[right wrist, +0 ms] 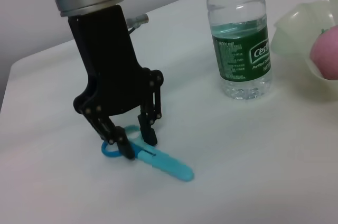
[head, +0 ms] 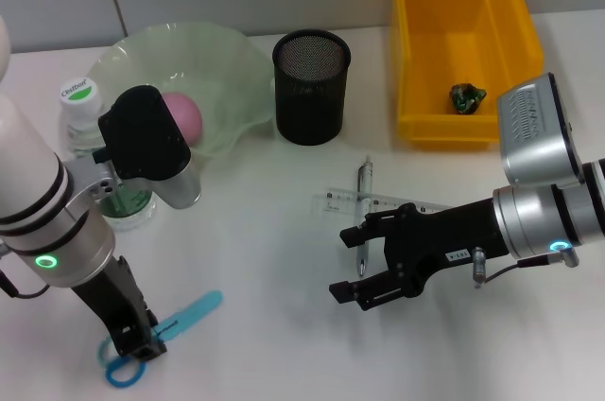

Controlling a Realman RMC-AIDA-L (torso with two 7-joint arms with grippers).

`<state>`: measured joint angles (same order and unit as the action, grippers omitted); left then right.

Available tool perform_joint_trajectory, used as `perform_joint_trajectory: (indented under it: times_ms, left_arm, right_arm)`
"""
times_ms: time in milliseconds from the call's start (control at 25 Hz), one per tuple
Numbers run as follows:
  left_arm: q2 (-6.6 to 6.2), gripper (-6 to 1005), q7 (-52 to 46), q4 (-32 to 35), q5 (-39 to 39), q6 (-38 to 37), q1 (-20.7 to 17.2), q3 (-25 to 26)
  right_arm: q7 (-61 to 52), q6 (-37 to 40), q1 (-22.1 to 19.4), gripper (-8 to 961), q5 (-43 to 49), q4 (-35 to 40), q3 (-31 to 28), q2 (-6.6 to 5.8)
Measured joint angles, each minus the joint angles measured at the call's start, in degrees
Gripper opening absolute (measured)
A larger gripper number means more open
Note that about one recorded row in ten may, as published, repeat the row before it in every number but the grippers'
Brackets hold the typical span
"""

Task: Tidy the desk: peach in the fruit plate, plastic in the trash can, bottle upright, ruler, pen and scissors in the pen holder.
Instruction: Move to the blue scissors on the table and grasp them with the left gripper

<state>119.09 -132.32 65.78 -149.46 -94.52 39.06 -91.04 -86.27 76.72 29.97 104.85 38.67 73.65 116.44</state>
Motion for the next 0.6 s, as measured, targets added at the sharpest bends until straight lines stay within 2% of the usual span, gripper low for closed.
perform_joint_trajectory:
  times_ms: [80, 320, 600]
  left_arm:
    - [0.0, 448, 0.01, -0.09, -0.19, 0.08, 0.03, -0.19]
    - [0.0, 301, 0.04, -0.15, -0.22, 0.65, 0.03, -1.01]
    - [0.0, 305, 0.05, -0.14, -0.22, 0.61, 0.07, -1.21]
  right_arm:
    - [-0.02, 0.0, 0.02, 828, 0.0, 0.0, -0.04, 0.0]
    - [-0.04, 0.0, 0.13, 828, 0.0, -0.01, -0.09, 0.01]
    - [-0.45, 0.0, 0.17, 827, 0.0, -0.09, -0.09, 0.01]
